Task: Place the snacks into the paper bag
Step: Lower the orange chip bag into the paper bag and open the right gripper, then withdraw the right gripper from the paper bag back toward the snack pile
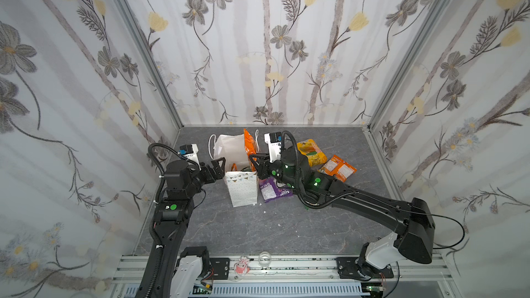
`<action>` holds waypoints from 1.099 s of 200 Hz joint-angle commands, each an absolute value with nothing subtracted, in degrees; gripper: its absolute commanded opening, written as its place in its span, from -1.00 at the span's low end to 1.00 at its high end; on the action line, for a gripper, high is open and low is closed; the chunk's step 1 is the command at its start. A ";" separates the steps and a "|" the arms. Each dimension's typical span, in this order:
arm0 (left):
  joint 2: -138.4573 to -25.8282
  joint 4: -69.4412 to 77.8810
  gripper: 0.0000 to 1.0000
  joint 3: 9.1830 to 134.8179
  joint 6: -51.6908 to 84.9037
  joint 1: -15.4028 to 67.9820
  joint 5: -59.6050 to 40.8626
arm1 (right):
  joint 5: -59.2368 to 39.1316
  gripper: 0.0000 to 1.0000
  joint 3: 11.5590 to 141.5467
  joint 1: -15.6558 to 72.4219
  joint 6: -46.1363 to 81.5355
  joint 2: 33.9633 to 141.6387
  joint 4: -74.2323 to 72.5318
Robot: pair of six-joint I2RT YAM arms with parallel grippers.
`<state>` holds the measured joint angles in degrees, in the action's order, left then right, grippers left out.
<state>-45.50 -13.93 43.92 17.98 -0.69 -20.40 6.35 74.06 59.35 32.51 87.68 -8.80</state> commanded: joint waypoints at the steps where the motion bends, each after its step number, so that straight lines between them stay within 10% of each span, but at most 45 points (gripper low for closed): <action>1: -45.72 -12.91 1.00 44.12 17.78 -0.76 -20.69 | 5.91 -0.55 73.97 59.46 33.06 87.19 -10.72; 64: -45.85 -12.91 1.00 44.12 17.76 -0.79 -20.78 | 7.56 -0.48 74.06 59.55 32.74 86.92 -9.82; 111: -45.95 -12.92 1.00 44.12 17.75 -0.76 -21.00 | 7.69 -0.06 75.47 59.65 31.86 87.69 -8.95; 220: -46.01 -12.92 1.00 44.12 17.75 -0.85 -20.80 | 11.92 -0.02 74.40 62.64 27.23 81.72 -6.10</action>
<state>-46.06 -13.96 43.92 17.98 -0.69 -20.64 9.89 76.90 62.24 28.14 84.38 -5.45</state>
